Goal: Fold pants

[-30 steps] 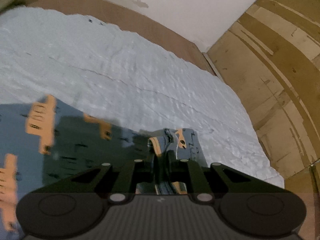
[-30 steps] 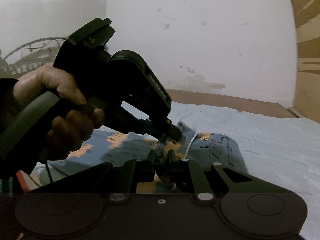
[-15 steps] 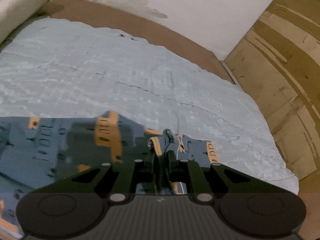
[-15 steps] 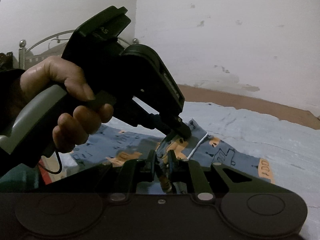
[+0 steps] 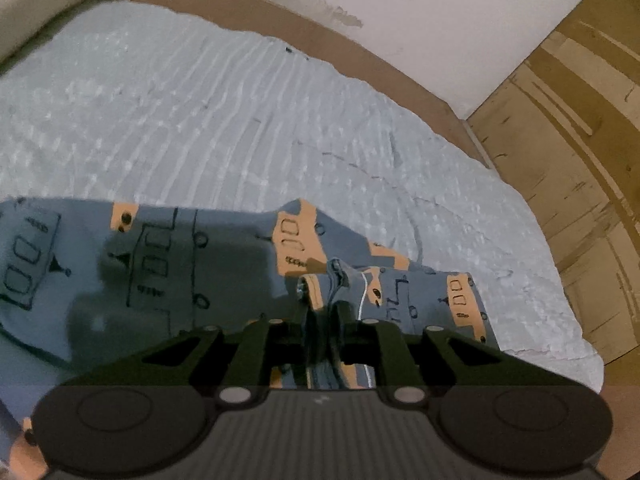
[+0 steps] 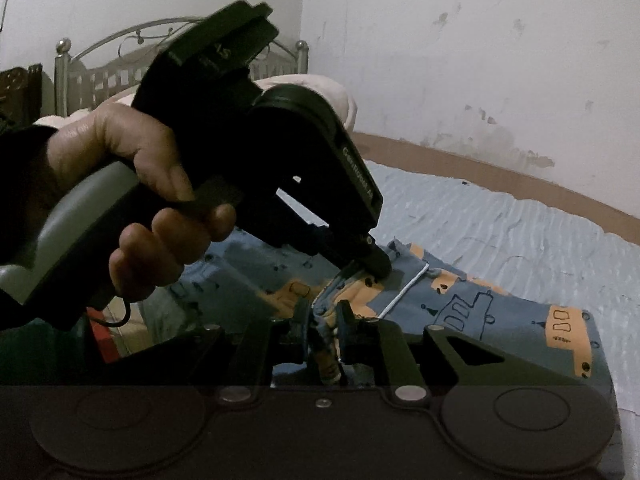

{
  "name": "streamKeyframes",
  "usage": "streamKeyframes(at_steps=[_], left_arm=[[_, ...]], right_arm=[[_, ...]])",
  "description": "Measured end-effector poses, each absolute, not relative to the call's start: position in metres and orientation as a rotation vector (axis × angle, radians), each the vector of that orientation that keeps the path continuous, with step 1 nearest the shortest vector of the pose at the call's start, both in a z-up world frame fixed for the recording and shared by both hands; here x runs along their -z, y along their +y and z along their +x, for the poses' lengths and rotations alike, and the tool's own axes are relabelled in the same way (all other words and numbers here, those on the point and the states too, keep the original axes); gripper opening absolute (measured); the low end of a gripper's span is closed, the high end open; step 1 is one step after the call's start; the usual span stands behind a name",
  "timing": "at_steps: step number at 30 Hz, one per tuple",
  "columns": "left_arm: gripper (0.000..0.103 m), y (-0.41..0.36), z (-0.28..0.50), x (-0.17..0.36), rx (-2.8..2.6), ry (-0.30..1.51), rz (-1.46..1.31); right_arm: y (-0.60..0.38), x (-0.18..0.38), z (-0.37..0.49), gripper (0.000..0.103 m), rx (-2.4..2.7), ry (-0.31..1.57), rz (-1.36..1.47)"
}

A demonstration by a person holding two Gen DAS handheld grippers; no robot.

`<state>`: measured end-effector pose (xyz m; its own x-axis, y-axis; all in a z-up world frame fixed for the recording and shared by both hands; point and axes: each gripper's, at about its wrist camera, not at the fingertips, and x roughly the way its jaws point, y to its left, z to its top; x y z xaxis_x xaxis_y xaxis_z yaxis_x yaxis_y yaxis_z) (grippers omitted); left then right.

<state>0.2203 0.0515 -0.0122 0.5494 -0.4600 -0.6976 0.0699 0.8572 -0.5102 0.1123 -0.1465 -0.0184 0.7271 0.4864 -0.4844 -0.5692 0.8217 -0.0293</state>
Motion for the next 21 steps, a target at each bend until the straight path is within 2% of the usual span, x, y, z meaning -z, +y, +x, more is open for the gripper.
streamKeyframes(at_steps=[2,4,6,8,9,16,19,21], left_arm=[[0.021,0.058,0.221,0.019,0.32,0.947,-0.474],[0.024,0.065,0.221,0.021,0.318,0.939,-0.486],[0.045,0.069,0.22,0.02,0.311,0.924,-0.486],[0.047,0.071,0.222,0.017,0.293,0.903,-0.477],[0.047,0.071,0.224,0.016,0.287,0.897,-0.469],[0.047,0.058,0.241,0.016,0.292,0.876,-0.426],[0.043,0.052,0.245,0.02,0.296,0.89,-0.413],[0.032,0.051,0.247,0.021,0.295,0.896,-0.415]], right_arm=[[-0.149,0.018,0.113,0.024,-0.589,0.484,-0.181],[-0.147,0.017,0.115,0.037,-0.59,0.483,-0.179],[-0.152,0.014,0.113,0.058,-0.587,0.483,-0.173],[-0.156,0.014,0.109,0.068,-0.583,0.473,-0.158],[-0.159,0.013,0.108,0.07,-0.577,0.468,-0.151],[-0.163,0.012,0.103,0.07,-0.503,0.431,-0.184],[-0.156,0.015,0.104,0.062,-0.534,0.445,-0.192],[-0.15,0.018,0.104,0.052,-0.548,0.448,-0.211]])
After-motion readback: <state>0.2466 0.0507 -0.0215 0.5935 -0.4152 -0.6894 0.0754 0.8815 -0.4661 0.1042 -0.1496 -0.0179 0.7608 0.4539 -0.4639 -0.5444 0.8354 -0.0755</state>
